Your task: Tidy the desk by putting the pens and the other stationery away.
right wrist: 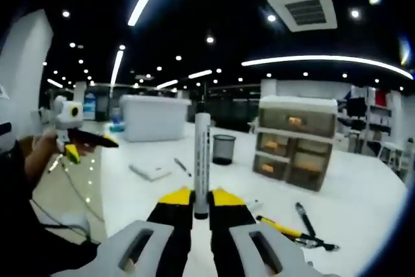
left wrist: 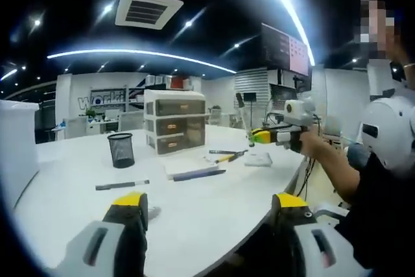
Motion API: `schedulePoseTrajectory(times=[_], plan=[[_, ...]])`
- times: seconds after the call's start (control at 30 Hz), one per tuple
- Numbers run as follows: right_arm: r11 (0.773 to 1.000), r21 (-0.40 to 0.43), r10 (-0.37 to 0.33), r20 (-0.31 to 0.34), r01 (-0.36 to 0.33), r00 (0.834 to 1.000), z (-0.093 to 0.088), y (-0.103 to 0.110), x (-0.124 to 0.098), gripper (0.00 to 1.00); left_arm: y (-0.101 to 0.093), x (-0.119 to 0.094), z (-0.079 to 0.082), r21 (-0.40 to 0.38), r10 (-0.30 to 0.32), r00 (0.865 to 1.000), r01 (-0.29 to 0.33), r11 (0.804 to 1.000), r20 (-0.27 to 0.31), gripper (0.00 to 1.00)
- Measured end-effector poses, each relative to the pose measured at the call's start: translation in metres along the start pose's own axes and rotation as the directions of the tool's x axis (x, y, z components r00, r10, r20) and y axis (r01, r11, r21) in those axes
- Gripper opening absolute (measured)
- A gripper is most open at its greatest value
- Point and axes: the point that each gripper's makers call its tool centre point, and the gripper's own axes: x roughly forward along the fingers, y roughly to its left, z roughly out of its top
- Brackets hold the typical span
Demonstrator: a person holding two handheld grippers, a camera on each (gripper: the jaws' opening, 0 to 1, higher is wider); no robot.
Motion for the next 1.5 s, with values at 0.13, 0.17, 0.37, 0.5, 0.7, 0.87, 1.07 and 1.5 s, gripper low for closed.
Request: schedulePoseTrajectory(times=[0.13,0.17,0.37,0.5,0.7,0.87,1.07,1.5], plan=[[1.000,-0.007,-0.008,0.004,0.008,1.000,0.002,-0.001,-0.002,0.07,0.000,0.001,0.007,0.002,-0.002,1.000,0.002,1.000,0.017,0.77],[1.000,-0.007,-0.008,0.008,0.008,1.000,0.003,-0.001,-0.003,0.07,0.000,0.002,0.009,0.002,-0.002,1.000,0.002,1.000,0.023,0.77],[1.000,-0.006,-0.008,0.024,0.008,1.000,0.007,0.002,-0.004,0.07,-0.001,0.006,0.023,0.005,-0.008,0.998,0.007,1.000,0.060,0.76],[1.000,0.011,-0.013,0.044,0.012,0.999,0.009,0.002,-0.006,0.07,0.002,0.008,0.033,0.012,0.004,0.996,-0.005,1.000,0.089,0.73],[1.000,0.019,-0.013,0.062,0.012,0.998,0.010,0.004,-0.009,0.07,0.000,0.016,0.040,0.000,-0.011,0.994,0.011,1.000,0.106,0.73],[1.000,0.021,-0.005,0.071,0.003,0.997,0.011,0.010,-0.009,0.07,-0.008,0.025,0.051,-0.019,-0.052,0.989,0.055,0.998,0.138,0.73],[1.000,0.026,0.016,0.075,-0.018,0.997,0.009,0.019,-0.007,0.07,-0.020,0.038,0.059,-0.031,-0.104,0.982,0.110,0.994,0.156,0.74],[0.998,0.015,0.064,0.080,-0.065,0.995,0.008,0.041,0.003,0.07,-0.031,0.067,0.072,-0.036,-0.159,0.969,0.168,0.985,0.188,0.71]])
